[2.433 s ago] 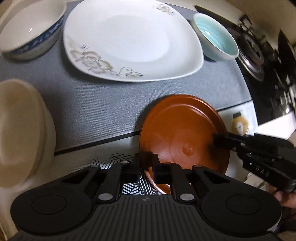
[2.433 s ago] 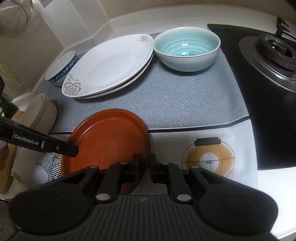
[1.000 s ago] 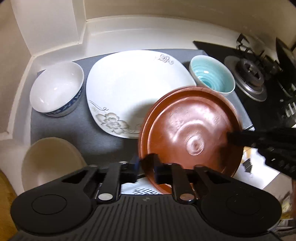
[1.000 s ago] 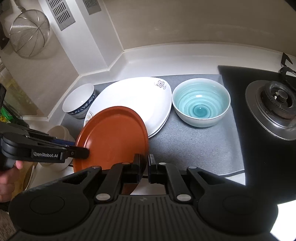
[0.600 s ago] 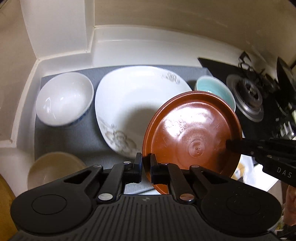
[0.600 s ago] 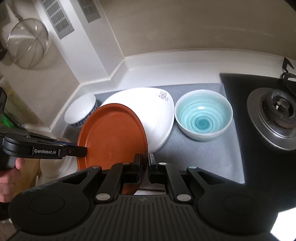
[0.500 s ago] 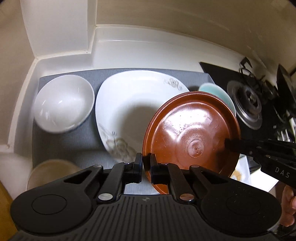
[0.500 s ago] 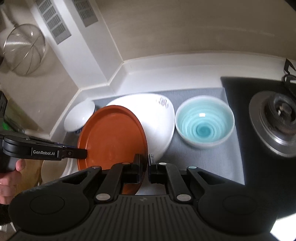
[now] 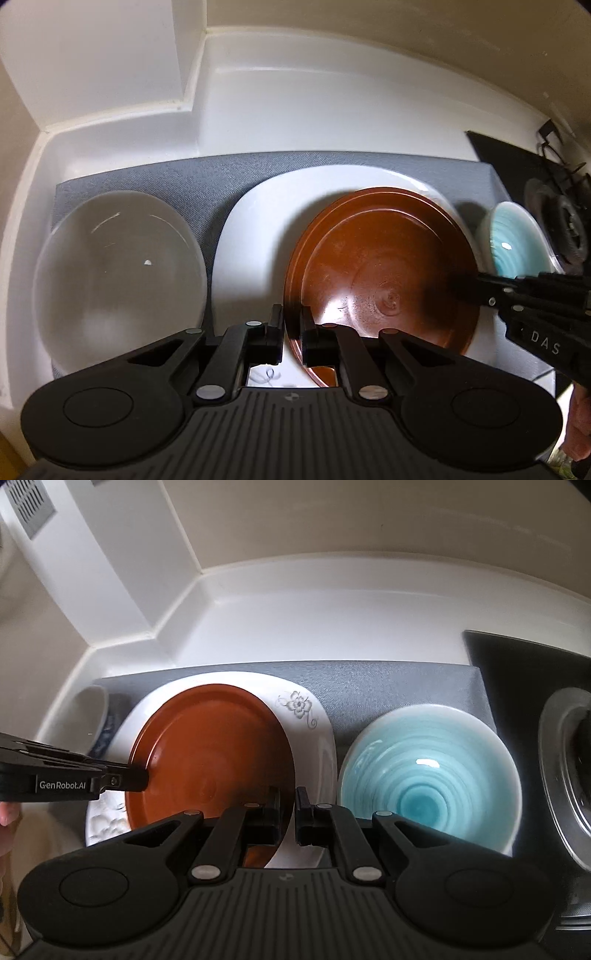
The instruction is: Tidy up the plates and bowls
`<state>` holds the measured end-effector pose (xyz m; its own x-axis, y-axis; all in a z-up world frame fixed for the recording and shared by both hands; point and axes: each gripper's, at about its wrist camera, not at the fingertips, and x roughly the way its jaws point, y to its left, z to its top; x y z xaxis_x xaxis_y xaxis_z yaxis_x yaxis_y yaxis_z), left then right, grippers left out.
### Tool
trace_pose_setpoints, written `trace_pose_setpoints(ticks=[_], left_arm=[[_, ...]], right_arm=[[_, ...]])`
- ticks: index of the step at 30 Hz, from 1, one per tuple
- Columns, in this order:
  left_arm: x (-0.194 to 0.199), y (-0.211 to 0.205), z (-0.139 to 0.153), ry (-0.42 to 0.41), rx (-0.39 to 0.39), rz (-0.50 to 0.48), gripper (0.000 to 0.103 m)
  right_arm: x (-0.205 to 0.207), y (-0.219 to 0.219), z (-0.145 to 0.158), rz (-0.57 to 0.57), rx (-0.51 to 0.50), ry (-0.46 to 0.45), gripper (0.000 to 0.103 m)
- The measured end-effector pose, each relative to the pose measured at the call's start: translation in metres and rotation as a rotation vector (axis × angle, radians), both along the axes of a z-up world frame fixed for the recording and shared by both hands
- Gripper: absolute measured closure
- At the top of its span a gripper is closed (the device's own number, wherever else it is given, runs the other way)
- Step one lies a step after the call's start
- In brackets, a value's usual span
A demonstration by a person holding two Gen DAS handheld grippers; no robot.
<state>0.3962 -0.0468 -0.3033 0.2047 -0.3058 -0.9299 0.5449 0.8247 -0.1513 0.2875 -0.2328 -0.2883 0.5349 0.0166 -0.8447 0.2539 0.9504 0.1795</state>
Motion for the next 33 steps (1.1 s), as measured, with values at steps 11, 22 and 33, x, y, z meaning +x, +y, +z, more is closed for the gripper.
trace_pose_setpoints(ticks=[11,22,33], left_arm=[[-0.025,0.048,0.052,-0.143,-0.130,0.099,0.028],[-0.055,0.137,0.063,-0.287,-0.212,0.307,0.103],[-0.038,0.170,0.042,-0.289,-0.243,0.395,0.040]], right_arm=[[-0.020,0.003,0.026,-0.001,-0.022,-0.092,0.044],[-0.030,0.065,0.060,0.204,-0.023,-0.241,0.086],[0.044,0.119,0.039,0.300,0.028,-0.210,0.064]])
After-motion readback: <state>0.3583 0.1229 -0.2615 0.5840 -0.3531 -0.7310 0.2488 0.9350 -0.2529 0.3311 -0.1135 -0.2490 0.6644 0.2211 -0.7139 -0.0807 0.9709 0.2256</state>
